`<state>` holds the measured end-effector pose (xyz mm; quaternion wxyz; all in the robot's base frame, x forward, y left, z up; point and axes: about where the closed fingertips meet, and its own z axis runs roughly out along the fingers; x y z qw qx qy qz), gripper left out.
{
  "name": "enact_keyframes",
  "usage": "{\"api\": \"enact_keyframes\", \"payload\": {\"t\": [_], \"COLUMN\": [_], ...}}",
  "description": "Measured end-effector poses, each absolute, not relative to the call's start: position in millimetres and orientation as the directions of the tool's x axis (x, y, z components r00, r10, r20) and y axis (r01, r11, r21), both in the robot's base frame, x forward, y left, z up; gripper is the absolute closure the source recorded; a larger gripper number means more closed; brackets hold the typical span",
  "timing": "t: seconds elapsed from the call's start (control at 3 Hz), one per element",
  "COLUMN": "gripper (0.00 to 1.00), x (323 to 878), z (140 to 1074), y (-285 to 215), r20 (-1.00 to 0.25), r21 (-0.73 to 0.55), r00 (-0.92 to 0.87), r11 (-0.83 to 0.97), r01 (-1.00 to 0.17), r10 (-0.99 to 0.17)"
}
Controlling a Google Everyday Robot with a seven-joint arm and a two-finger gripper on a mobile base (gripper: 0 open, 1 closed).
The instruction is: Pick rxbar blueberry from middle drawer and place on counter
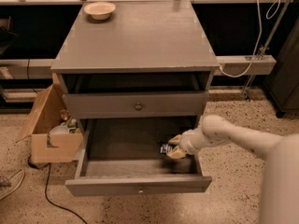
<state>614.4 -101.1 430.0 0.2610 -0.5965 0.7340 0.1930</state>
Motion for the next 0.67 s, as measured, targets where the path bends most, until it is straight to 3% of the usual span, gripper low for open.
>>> {"api": "enact_keyframes", "payload": {"t": [0.33,0.67], "gripper": [1.00,1.00], "x": [576.1,562.2], "z": [560.5,622.5], "y": [-130.9,-152.7], "r20": [-0.712,-0.755], "r21": [-0.161,-0.205], "r00": [0.003,0.070], "r11": [0.159,0.134], "r01": [-0.974,-0.970], "r10": [-0.702,-0.652]}}
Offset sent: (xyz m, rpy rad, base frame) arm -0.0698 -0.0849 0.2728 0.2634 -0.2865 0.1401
